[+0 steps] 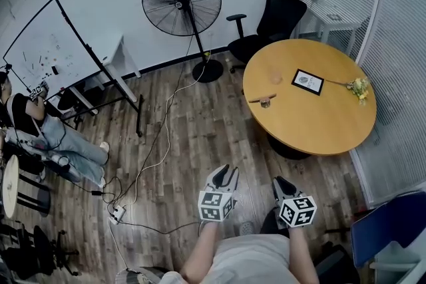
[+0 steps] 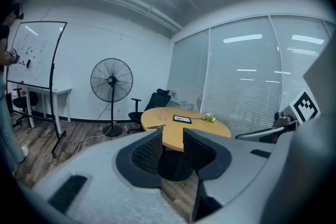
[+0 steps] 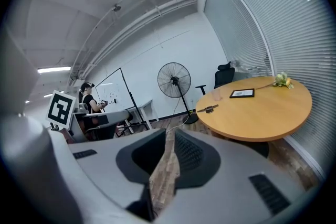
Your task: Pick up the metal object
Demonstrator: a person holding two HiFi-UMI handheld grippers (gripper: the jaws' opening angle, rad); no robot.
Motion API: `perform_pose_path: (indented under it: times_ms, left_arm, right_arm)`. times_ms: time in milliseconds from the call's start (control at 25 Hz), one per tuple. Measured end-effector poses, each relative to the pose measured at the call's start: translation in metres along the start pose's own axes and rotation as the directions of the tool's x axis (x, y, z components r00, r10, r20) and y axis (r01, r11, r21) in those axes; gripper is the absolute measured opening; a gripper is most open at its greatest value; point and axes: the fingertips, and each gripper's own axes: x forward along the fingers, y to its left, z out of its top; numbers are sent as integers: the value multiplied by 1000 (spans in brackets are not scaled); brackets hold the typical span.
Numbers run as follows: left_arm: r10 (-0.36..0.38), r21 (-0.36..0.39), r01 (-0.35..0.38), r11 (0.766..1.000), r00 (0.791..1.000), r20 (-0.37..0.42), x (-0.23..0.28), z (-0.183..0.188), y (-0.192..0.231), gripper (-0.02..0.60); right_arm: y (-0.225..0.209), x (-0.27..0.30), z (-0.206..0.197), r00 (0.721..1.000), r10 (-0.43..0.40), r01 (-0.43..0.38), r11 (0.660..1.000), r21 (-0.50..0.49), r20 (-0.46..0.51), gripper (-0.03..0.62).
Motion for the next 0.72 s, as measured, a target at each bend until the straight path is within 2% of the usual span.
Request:
perform_pose_path:
  times_ms: [160, 440, 720]
  left_arm:
    - [-6, -18, 6, 1000, 1000, -6, 2, -3, 5, 126]
    - [-8, -50, 5, 999, 998, -57, 20, -22, 23, 160]
    - [13, -80, -17, 997, 999, -44, 51, -7, 51, 178]
  right_arm:
    - [8, 9, -6, 999, 33, -33, 999, -12, -39, 103]
    - [3, 34, -19, 993, 54, -53, 999, 8, -106, 115]
    - [-16, 76, -2, 991, 68, -62, 996, 61, -114, 126]
